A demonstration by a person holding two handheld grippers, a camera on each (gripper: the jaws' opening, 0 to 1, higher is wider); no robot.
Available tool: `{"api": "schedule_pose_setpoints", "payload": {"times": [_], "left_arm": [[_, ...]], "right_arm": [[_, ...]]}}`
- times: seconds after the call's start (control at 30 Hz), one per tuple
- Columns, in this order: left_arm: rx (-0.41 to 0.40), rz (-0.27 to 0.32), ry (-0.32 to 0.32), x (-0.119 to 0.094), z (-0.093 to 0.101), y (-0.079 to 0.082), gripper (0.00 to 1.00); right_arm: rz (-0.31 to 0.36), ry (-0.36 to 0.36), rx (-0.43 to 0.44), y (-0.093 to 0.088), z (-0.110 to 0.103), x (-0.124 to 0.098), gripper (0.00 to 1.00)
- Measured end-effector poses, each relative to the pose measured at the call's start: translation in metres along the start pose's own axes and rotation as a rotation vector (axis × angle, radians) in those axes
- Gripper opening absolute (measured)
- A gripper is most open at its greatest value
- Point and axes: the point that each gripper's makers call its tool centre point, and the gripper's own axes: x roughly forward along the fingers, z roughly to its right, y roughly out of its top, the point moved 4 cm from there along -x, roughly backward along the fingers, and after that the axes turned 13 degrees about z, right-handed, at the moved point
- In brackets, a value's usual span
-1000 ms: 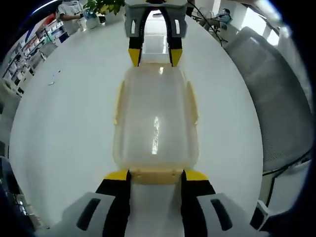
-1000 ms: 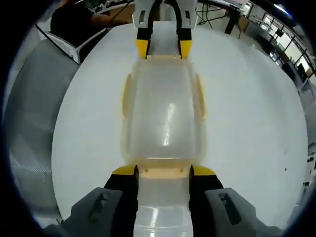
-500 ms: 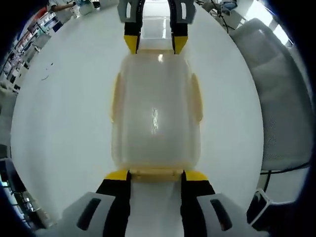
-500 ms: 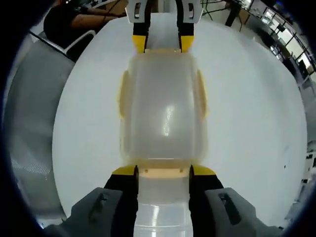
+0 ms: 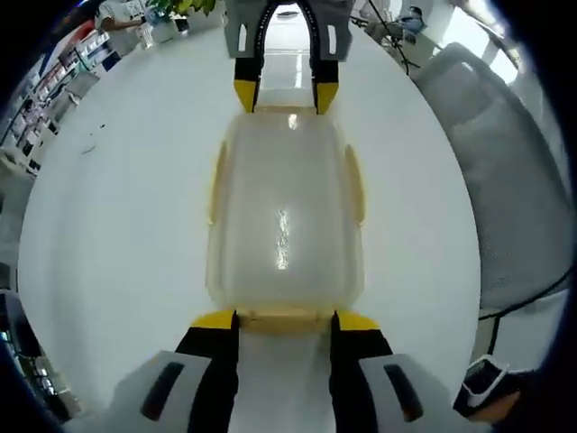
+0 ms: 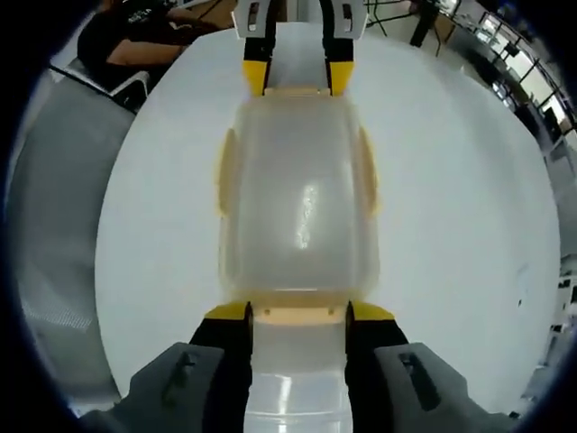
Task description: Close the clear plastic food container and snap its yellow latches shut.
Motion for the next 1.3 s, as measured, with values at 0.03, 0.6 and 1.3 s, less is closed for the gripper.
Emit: {"api": "schedule_pose_setpoints", "payload": {"times": [0.03, 0.6, 1.3], "left_arm": [[0.005, -0.004, 0.0, 0.0, 0.001, 0.001, 0.33], [-0.052, 0.009, 0.054, -0.051, 0.019, 0.045, 0.33], [-0.032, -0.024, 0.048, 0.003, 0.019, 0.154, 0.33]], "right_arm": [[0.011, -0.001, -0.005, 0.0, -0.001, -0.001, 0.36], [0.105, 0.041, -0.048, 0.02, -0.009, -0.068, 0.36], [0.079, -0.001, -0.07, -0.076, -0.011, -0.136, 0.36]]}}
